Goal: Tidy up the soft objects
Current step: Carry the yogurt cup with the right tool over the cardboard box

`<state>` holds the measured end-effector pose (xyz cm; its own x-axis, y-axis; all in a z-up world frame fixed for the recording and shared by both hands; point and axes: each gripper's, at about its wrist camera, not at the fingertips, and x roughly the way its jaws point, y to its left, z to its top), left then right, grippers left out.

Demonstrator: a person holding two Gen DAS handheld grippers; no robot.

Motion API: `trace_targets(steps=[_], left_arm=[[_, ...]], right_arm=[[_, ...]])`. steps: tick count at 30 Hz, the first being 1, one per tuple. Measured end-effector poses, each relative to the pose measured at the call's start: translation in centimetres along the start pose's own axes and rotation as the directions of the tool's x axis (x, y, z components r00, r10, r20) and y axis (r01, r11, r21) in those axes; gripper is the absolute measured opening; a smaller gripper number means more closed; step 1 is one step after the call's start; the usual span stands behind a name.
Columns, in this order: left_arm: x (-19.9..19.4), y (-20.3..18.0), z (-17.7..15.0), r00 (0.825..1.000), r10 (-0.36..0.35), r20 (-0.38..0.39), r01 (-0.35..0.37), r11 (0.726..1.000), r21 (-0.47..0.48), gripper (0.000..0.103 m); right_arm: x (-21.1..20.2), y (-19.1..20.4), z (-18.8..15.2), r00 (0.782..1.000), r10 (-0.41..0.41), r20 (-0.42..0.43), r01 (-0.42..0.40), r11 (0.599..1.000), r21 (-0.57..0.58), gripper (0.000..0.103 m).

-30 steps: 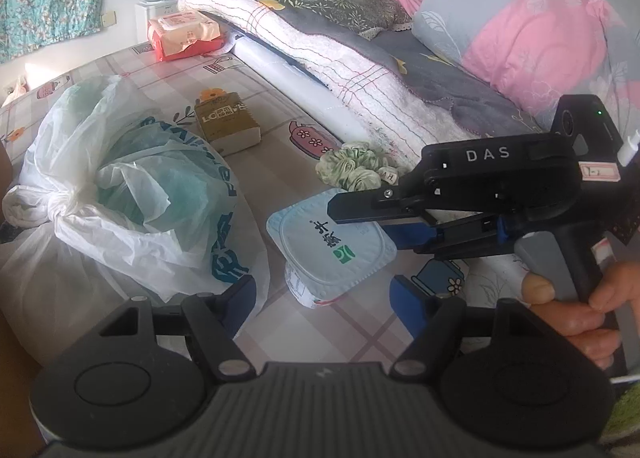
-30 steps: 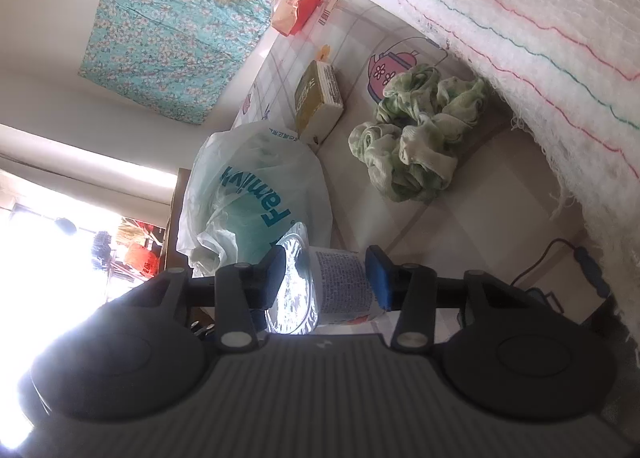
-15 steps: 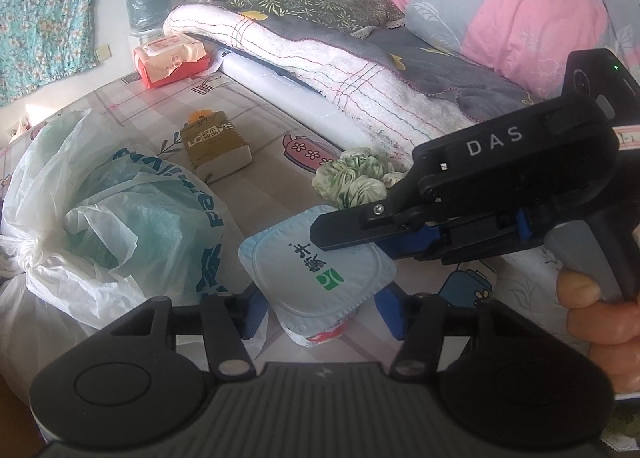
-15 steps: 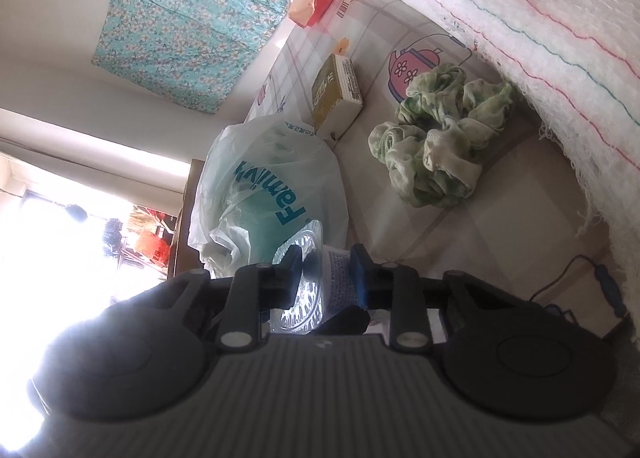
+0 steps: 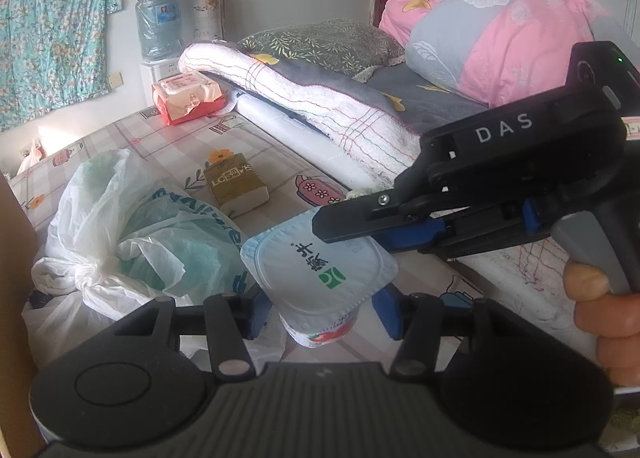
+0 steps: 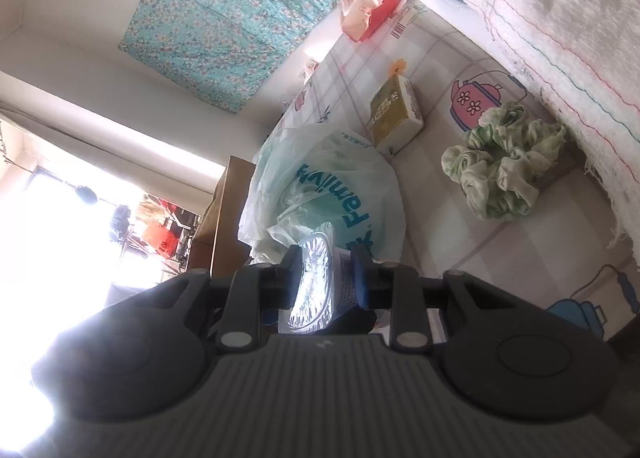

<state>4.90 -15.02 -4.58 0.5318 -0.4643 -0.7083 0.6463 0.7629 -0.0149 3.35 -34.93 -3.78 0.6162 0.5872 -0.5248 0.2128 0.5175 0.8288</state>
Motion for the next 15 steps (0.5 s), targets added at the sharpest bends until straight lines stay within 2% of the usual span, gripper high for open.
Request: trace_targets(steps=[4, 8, 11, 15], left_arm=[[-3.4, 0.7, 0.3, 0.998, 0.031, 0.059, -0.029, 0.999, -0.027, 0.056], [-7.0, 1.9, -0.1, 0.990, 0.098, 0.106, -0.091, 0.993, -0.069, 0.056], [-9.6, 3.7, -0.9, 0.982, 0.149, 0.120, -0.134, 0.983, -0.129, 0.056], [-13.3, 6.9, -2.1, 0.964, 0.235, 0.121, -0.206, 0.956, -0.210, 0.056]], right_arm=[[-0.6, 3.6, -0.1, 0.999, 0.043, -0.006, -0.044, 0.997, -0.060, 0.026], [-0.1, 7.6, -0.4, 0.993, 0.108, -0.039, -0.112, 0.987, -0.119, 0.026], [1.4, 10.9, -0.9, 0.986, 0.139, -0.090, -0.152, 0.975, -0.161, 0.027], [5.3, 15.9, -2.2, 0.965, 0.172, -0.196, -0.214, 0.952, -0.218, 0.027]])
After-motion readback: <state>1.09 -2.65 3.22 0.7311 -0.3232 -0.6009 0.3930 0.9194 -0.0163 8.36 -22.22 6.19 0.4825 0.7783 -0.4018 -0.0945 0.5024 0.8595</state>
